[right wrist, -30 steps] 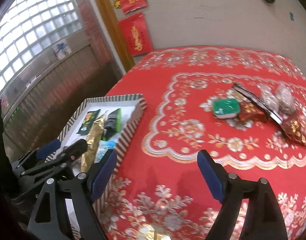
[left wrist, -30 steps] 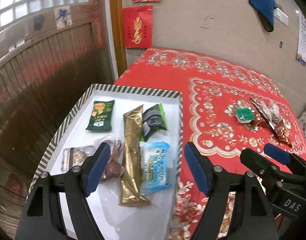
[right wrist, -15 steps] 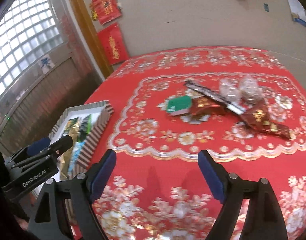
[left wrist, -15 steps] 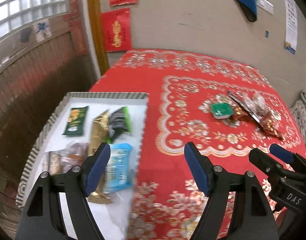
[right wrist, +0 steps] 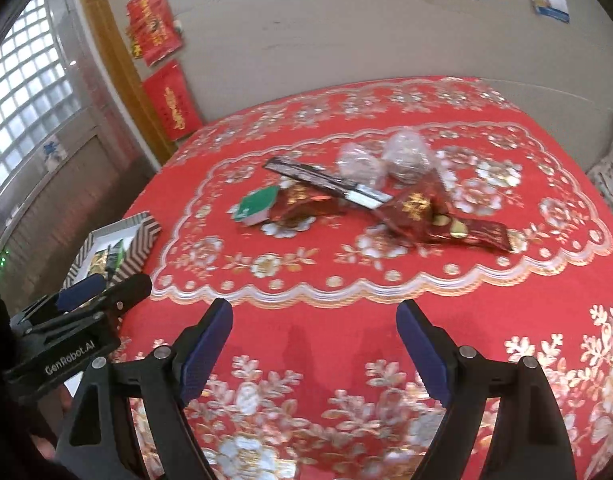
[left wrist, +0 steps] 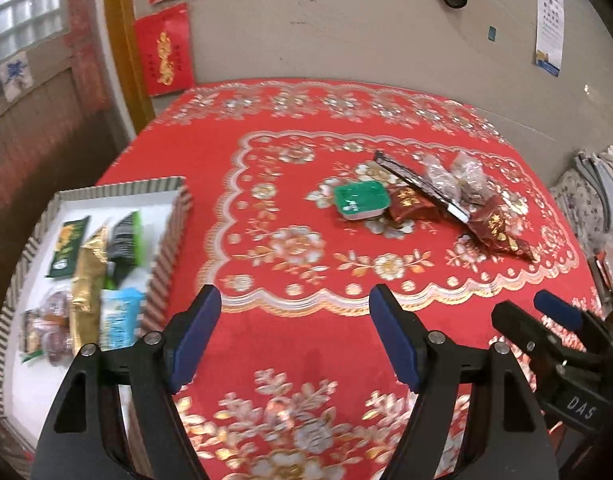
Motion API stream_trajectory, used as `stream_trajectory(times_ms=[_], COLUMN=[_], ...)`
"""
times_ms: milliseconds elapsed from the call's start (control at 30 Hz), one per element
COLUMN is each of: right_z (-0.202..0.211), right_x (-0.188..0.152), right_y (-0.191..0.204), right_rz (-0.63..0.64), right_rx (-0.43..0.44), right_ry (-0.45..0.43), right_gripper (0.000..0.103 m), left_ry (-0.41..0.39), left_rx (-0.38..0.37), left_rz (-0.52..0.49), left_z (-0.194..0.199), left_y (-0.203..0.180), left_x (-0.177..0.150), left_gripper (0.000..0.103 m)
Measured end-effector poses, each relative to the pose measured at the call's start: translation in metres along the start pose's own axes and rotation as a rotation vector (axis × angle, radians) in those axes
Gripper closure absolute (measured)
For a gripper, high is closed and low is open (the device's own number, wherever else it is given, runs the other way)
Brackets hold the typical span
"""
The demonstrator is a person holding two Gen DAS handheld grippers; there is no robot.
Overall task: Organize snacks
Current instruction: 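Move both tools back toward the snack pile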
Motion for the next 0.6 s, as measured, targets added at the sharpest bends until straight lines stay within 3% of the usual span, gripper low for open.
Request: stream_trajectory(times_ms=[167,600], right_z=[-0.002,-0.010], right_x=[0.000,0.009], right_y=[-0.020,-0.046], right_rz=[-0.037,-0.031], right_rx=[-0.012,-0.030], right_ry=[0.004,0.018], right_gripper=[0.017,0.017], left_ry=[0.059,0.133], left_rx=[-0.059,-0.044], left_rz=[0.069,0.116], left_z=[-0.024,-0.090], left_y=[-0.010,-0.034], left_x=[0.011,0.043], left_gripper=[0.026,0.026])
Point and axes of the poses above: each gripper's, at about its wrist camera, not at the fingertips, and z roughly against the way its jaws point, y to its left, x to its top, the point moved 3 cm from there along -z, roughly the way its jaws point, and after that the axes turned 9 degrees about -y, right-handed, at the moved point
